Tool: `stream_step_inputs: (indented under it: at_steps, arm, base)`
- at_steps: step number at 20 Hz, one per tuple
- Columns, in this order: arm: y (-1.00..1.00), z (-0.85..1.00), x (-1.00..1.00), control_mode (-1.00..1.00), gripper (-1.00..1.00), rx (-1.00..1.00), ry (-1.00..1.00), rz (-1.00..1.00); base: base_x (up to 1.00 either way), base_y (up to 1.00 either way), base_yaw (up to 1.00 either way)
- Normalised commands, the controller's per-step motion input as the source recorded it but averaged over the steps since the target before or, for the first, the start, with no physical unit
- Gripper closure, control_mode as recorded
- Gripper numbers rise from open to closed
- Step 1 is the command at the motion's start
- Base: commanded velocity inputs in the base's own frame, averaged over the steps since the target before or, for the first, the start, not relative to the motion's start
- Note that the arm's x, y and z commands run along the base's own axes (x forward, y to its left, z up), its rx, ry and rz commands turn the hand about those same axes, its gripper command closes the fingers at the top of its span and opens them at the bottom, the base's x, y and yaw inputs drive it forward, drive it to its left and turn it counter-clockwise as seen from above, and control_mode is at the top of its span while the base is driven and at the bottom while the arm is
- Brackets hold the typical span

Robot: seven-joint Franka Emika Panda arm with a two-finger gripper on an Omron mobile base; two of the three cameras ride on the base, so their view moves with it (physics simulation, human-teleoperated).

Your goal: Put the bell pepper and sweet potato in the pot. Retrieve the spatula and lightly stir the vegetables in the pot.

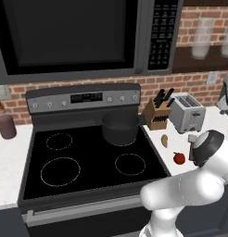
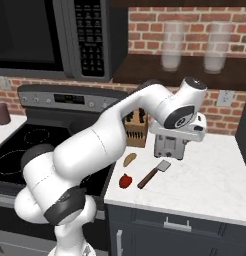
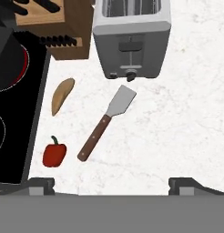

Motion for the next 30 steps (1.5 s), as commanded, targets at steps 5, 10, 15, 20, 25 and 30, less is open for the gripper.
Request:
stream_step_inputs:
  at_steps: [5,10,15,20,25,30]
  arm:
    - [0.00,0.00,0.00,1.00,-1.00,0.00,0.00,0.00]
    - [0.03,0.00,-0.04,-1.00,-1.00,0.00,-0.01,0.00]
    - [0.53,0.00,-0.59,-1.00,-1.00,-0.01,-0.05,0.05]
    - [0.95,-0.02,-0.37,-1.00,-1.00,-0.02,0.00,0.06]
    - [0.87,-0.25,-0.02,-1.00,-1.00,0.00,0.00,0.03]
    - [0.64,-0.61,0.00,-1.00,-1.00,0.00,0.03,0.01]
  base:
    - [0.88,0.15,0.00]
    - [0.37,0.00,0.00]
    - [0.00,0.00,0.00]
    - [0.00,0.00,0.00]
    - [0.00,0.00,0.00]
    - [0.00,0.00,0.00]
